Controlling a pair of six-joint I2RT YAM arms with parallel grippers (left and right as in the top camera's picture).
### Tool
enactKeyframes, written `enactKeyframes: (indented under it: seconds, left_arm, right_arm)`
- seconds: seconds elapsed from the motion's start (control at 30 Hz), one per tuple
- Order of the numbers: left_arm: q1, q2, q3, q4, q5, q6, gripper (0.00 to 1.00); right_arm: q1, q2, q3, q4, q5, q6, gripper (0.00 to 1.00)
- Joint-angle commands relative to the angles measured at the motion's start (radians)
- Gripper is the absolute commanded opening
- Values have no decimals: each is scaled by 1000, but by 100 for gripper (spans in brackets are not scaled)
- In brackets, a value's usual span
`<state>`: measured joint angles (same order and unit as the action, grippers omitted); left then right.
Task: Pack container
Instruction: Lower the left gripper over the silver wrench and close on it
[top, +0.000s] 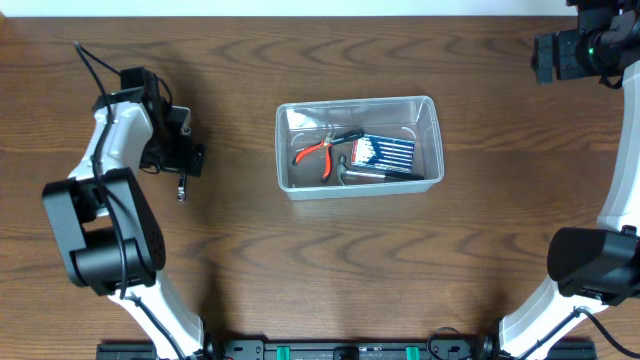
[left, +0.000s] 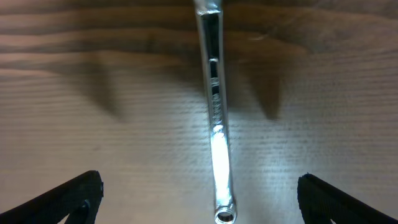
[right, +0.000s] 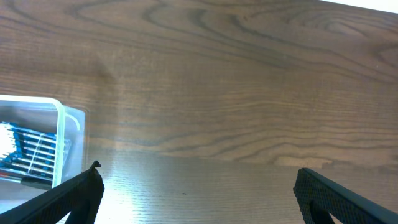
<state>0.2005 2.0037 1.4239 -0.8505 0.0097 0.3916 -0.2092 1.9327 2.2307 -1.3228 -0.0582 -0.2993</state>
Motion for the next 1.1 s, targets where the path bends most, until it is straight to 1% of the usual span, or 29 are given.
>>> enactKeyframes:
  seconds: [0.0,0.17,0.23,0.47,0.77,0.97,1.07]
  left_arm:
    - [1,47,-14,1,10,-9,98]
    - [1,85,-14,17,11,-8,98]
    - [1,95,-14,27,33,3,98]
    - [1,98,-14,64,55,3,98]
    - [1,99,-16,21,59,2,100]
    - [1,99,-16,-8,58,2,76]
    - [1,99,-16,-8,58,2,67]
  right_arm:
    - [-1,-10,5,-2,3,-5,99]
    - [-1,-10,5,-2,3,-16,99]
    - [-1,-10,5,-3,3,-16,99]
    - [-1,-10,5,-6,11,-23,99]
    - [-1,-10,5,-13,33,-23,99]
    - [-1,-10,5,-13,33,-23,99]
    - [-1,-10,5,-13,33,-23,99]
